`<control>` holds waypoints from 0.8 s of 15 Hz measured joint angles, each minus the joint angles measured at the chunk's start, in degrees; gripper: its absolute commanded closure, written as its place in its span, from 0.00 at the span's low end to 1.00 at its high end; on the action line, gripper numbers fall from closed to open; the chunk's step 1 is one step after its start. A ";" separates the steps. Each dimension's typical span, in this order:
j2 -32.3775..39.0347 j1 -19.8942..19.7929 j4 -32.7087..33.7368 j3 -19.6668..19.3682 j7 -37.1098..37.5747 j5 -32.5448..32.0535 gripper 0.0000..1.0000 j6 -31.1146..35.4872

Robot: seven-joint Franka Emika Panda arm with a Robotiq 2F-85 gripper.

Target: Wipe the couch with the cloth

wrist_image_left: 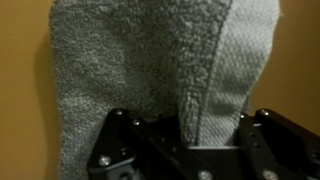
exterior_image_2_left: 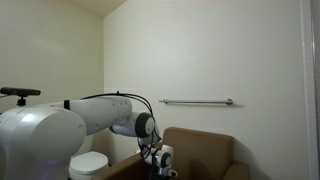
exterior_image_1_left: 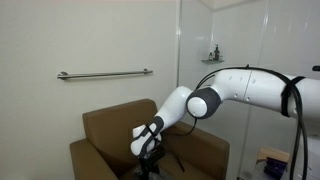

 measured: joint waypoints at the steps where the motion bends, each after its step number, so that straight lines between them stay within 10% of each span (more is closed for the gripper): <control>1: 0.01 1.05 0.37 0.58 -0.13 0.00 0.97 0.00; 12: 0.50 4.13 0.93 -0.34 -0.51 0.00 0.96 -1.45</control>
